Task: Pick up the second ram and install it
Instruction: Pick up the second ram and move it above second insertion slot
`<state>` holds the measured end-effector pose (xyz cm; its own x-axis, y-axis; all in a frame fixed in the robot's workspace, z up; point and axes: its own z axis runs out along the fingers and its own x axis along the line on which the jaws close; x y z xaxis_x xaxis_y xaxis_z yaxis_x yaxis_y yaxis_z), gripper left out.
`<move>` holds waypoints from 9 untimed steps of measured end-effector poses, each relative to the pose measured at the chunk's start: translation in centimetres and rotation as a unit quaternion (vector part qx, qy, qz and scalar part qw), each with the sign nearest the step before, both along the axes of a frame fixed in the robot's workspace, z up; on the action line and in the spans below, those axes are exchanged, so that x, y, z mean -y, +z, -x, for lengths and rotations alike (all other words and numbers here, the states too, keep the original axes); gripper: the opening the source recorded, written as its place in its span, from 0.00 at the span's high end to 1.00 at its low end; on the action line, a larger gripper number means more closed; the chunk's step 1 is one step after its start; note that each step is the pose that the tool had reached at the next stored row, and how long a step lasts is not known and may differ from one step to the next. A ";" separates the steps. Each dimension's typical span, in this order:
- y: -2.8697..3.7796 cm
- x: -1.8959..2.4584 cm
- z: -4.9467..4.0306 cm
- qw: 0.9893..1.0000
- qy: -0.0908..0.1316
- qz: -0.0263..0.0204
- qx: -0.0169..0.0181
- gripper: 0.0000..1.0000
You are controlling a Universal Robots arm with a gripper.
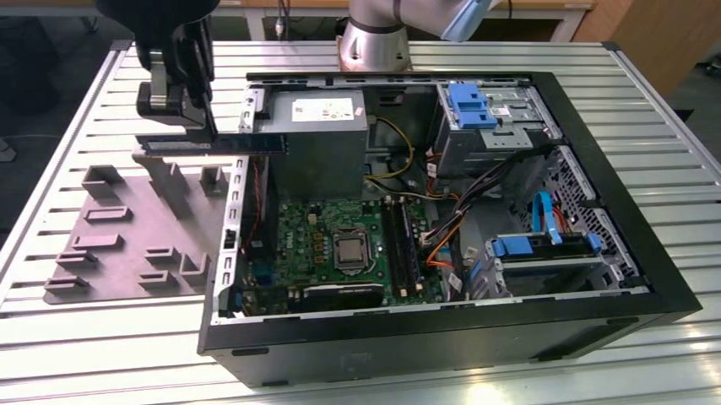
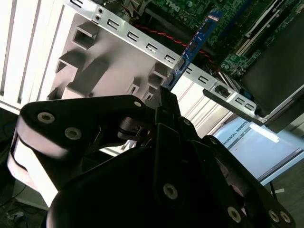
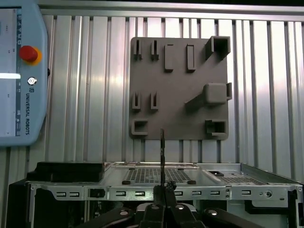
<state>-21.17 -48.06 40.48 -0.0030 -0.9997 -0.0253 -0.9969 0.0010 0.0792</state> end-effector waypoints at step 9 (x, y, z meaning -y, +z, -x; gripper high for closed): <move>0.00 0.00 -1.21 1.000 0.000 0.000 -0.002 0.89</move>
